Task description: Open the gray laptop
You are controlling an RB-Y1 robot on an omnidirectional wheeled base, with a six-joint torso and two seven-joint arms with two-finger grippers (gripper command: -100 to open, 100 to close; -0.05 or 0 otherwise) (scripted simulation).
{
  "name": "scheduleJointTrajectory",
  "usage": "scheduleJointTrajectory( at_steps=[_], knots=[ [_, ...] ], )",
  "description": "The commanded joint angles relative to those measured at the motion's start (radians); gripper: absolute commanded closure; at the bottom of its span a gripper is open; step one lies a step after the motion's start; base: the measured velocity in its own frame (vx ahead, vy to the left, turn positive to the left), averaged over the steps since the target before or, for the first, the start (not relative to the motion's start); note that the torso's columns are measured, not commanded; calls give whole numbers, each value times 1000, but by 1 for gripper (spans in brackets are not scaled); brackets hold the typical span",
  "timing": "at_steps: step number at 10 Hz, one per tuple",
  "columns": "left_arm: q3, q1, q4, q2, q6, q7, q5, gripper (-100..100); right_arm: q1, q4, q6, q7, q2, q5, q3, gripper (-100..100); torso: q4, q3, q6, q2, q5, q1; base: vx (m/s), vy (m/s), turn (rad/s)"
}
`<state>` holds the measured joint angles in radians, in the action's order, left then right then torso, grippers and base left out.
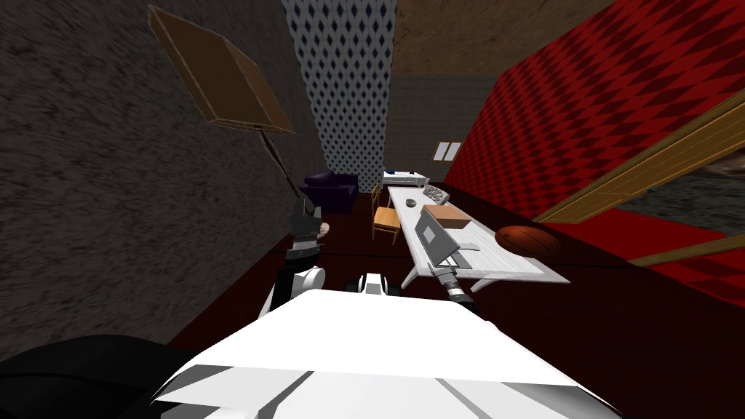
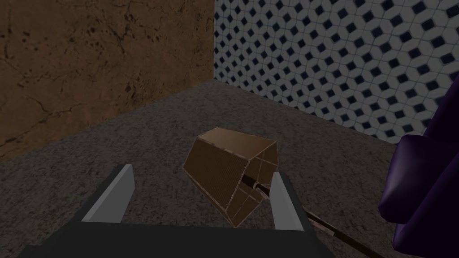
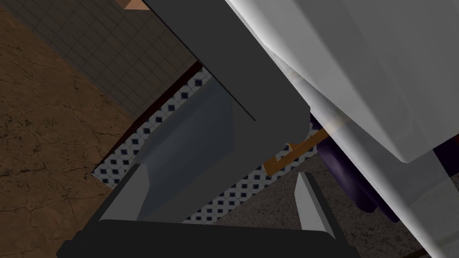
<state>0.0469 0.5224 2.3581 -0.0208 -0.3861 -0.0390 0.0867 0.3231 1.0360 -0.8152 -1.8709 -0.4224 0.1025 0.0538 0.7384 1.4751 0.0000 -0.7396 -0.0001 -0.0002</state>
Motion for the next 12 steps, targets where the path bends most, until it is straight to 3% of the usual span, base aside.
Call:
scheduleJointTrajectory(
  at_steps=[1, 2, 3, 4, 6, 7, 9, 10, 12],
  knots=[
    [0, 0, 0, 0, 0, 0, 0, 0, 0, 0, 0, 0, 0, 0, 0, 100, 0, 0, 0, 0, 0, 0, 0, 0, 0],
    [0, 0, 0, 0, 0, 0, 0, 0, -15, 18, 14, 50, 46, 49, 17, 100, -1, 0, -1, 1, -1, 0, -12, -64, -133],
    [0, 0, 0, 0, 0, 0, 0, 0, -15, 18, 14, 60, 46, 74, 17, 100, 0, 0, 0, 0, 0, -1, -14, -64, -55],
    [0, 0, 0, 0, 0, 0, 0, 0, -28, 36, 29, 101, 89, 105, 32, 100, -1, 0, 0, 1, -1, -1, -28, -74, -111],
    [0, 0, 0, 0, 0, 0, 0, 0, -28, 36, 29, 120, 93, 152, 32, 100, -2, 1, 0, 3, -1, -2, -16, -61, -18],
    [0, 0, 0, 0, 0, 0, 0, 0, -42, 53, 44, 164, 140, 188, 46, 100, -3, 2, 1, 4, -1, -1, -16, -69, -127],
    [0, 0, 0, 0, 0, 0, 0, 0, -42, 53, 44, 180, 140, 228, 46, 100, -2, 1, 2, 2, -1, -2, -6, -44, -25],
    [0, 0, 0, 0, 0, 0, 0, 0, -55, 70, 59, 225, 187, 267, 61, 100, -2, 1, 1, 3, -1, -1, -18, -56, -116],
    [0, 0, 0, 0, 0, 0, 0, 0, -55, 70, 59, 240, 187, 305, 61, 100, -2, 1, 1, 1, -1, -2, -12, -46, -29]
  ],
)
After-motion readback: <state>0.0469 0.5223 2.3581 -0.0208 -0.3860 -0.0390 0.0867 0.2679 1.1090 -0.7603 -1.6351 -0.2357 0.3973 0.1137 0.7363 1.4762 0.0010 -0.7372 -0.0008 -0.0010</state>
